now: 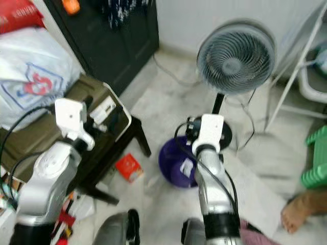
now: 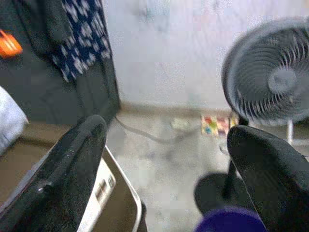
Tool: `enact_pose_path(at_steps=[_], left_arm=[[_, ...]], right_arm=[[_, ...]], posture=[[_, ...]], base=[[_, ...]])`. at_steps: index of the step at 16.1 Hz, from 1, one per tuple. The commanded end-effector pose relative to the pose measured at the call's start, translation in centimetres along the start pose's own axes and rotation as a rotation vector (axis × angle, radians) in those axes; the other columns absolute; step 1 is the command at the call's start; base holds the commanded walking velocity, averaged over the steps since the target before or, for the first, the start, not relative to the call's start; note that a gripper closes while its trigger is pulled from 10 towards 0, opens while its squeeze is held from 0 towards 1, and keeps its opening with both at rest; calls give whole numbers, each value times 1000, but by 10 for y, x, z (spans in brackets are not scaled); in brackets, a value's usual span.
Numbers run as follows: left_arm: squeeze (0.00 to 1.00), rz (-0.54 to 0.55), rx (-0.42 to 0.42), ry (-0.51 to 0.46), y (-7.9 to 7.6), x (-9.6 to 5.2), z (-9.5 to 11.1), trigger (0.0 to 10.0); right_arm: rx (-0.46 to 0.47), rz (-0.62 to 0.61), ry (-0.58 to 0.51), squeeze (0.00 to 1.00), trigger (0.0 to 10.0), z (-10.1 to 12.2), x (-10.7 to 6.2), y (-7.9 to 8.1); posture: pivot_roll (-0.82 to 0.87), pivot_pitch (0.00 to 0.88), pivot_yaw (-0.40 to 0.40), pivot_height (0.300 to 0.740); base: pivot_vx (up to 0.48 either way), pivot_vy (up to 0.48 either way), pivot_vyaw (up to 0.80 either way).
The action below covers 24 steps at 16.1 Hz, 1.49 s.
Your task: Clean up the room
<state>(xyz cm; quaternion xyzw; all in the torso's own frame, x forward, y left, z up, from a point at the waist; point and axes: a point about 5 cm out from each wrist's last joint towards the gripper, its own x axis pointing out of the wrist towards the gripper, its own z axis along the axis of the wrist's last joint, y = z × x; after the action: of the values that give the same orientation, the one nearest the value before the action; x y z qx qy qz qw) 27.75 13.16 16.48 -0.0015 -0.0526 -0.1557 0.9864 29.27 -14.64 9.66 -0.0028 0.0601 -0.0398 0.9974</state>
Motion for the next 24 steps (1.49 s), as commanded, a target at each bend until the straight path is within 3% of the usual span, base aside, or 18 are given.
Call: enact_pose_path(at_steps=[1,3,6,12,14,15,16,21,24], left_arm=[[0,49,4,-5,9,2,-3,10000],[0,62,11,-47,10,17,2,10000],[0,58,28,-95,5,29,10,10000],[0,80,25,-106,7,28,-2,10000],[0,86,24,-103,8,29,-4,10000],[0,88,23,-102,9,30,-6,10000],[0,91,22,-101,10,30,-6,10000],[0,191,-22,-120,16,32,-9,10000],[0,245,-29,-64,15,22,-27,10000]], right_arm=[[-52,27,-31,1000,10000,10,1,1],[-88,49,-64,1000,10000,23,10,2],[-101,60,-118,1000,10000,36,10,2],[-129,48,-135,1000,10000,37,11,-5],[-132,30,-146,1000,10000,37,11,-7],[-130,31,-144,263,10000,36,11,-8],[-121,41,-148,0,10000,36,11,-7],[-123,78,-135,0,10000,29,16,3],[-118,107,-126,0,10000,28,20,12]], posture=[[-43,0,94,740],[-42,0,99,740],[-28,0,90,740],[-29,0,68,740],[-37,0,72,740],[-37,0,72,740],[-46,0,75,740],[-35,0,45,740],[-30,0,37,740]], base=[[0,0,0],[0,0,0],[0,0,0],[0,0,0],[0,0,800],[0,0,800],[0,0,800],[0,0,800],[0,0,800]])
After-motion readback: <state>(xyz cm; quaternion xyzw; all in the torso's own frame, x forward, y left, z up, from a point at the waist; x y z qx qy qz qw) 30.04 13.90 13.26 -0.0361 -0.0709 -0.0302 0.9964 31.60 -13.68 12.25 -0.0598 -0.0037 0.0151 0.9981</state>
